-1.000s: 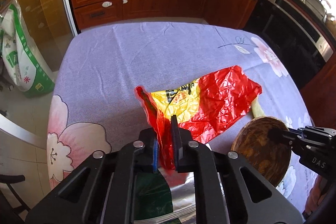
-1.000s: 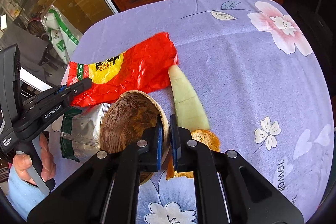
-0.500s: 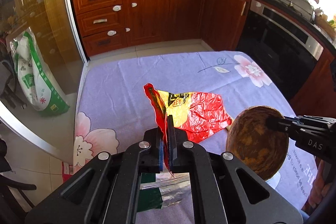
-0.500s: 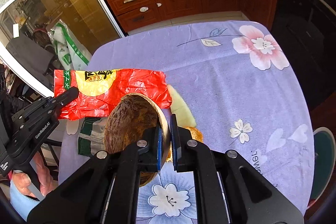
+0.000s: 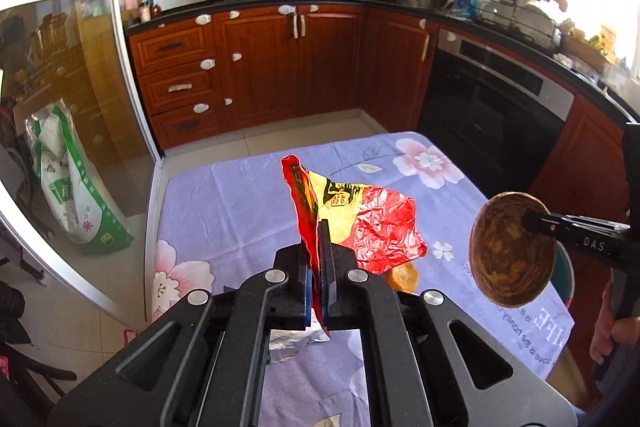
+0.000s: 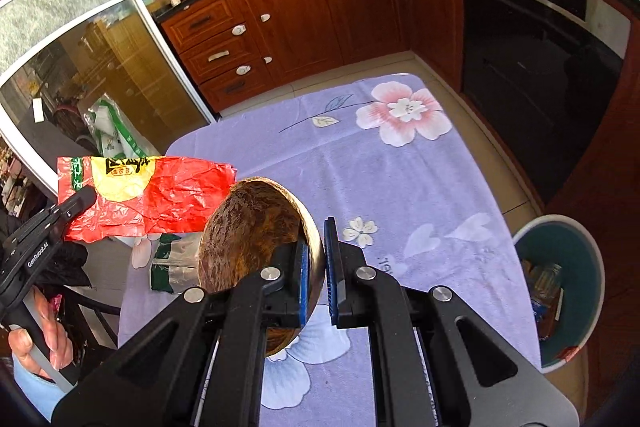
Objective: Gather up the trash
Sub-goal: 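Grasp the red snack wrapper with the left gripper and lift it, then carry the coconut shell and red wrapper over the teal bin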
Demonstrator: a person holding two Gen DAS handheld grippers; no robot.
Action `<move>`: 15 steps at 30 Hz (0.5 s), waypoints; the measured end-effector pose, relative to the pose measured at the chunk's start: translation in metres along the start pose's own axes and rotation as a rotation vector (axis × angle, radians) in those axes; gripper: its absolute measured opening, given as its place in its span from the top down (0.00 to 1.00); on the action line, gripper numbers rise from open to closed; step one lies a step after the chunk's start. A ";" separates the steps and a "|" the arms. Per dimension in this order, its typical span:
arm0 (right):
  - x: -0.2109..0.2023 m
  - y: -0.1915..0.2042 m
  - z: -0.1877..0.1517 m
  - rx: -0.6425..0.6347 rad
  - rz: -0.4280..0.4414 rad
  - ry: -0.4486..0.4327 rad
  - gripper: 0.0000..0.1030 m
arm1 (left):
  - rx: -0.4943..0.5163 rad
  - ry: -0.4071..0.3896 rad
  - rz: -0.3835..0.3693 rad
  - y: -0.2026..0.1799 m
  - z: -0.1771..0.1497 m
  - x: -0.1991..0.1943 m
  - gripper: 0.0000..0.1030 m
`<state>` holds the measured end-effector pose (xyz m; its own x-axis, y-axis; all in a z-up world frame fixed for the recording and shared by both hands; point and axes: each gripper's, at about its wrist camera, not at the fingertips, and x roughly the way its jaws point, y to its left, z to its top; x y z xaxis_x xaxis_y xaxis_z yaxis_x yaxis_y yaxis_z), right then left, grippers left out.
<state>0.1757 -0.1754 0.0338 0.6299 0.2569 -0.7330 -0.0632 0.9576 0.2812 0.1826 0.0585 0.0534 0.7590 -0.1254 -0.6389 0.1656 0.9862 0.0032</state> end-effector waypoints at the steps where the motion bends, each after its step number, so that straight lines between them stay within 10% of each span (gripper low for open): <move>1: -0.007 -0.010 -0.001 0.017 -0.009 -0.011 0.93 | 0.014 -0.004 -0.011 -0.011 0.001 -0.002 0.97; 15: -0.096 -0.167 -0.034 0.238 -0.148 -0.134 0.93 | 0.224 0.029 -0.239 -0.205 0.008 0.020 0.97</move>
<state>0.0995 -0.3560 0.0366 0.7162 0.0827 -0.6930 0.2093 0.9218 0.3263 0.1690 -0.1471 0.0459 0.6640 -0.3437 -0.6640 0.4737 0.8805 0.0179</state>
